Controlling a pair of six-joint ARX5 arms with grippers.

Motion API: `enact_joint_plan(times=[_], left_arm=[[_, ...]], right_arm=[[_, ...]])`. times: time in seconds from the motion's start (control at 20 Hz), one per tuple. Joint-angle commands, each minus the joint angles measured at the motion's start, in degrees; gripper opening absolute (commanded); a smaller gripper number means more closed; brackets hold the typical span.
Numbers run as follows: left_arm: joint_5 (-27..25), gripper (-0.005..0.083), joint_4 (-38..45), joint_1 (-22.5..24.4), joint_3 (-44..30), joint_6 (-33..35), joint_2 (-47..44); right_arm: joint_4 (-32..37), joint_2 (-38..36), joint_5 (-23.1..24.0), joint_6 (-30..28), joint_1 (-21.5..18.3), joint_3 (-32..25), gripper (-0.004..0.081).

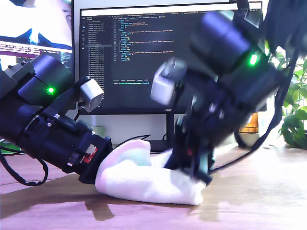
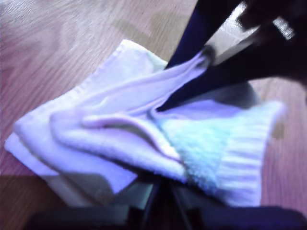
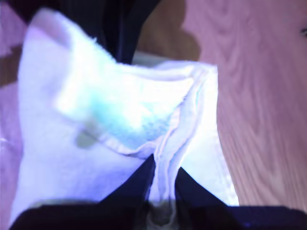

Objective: Fold the tea towel to a neat square and place it to the right

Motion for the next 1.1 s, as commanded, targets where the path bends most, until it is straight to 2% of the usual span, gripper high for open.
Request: enact_joint_plan(times=[0.0,0.3,0.8,1.05], left_arm=[[0.28,-0.0024,-3.23,-1.05,-2.58,0.63,2.14],[0.22,-0.0024,-5.38,-1.81,-2.05,2.62,2.05],[-2.86,-0.0024,-7.28,-1.79,-2.01,4.04,2.05],[-2.97,-0.0024,-7.85,-1.79,-2.01,4.83,2.05]], right_arm=[[0.96,2.1,0.39,0.24,0.04,0.42,-0.0011],[0.96,2.73,0.42,0.31,-0.85,2.08,-0.0011],[0.76,2.71,0.44,0.28,-2.1,2.56,-0.0011],[0.85,2.62,0.17,3.06,-3.26,2.78,-0.0011]])
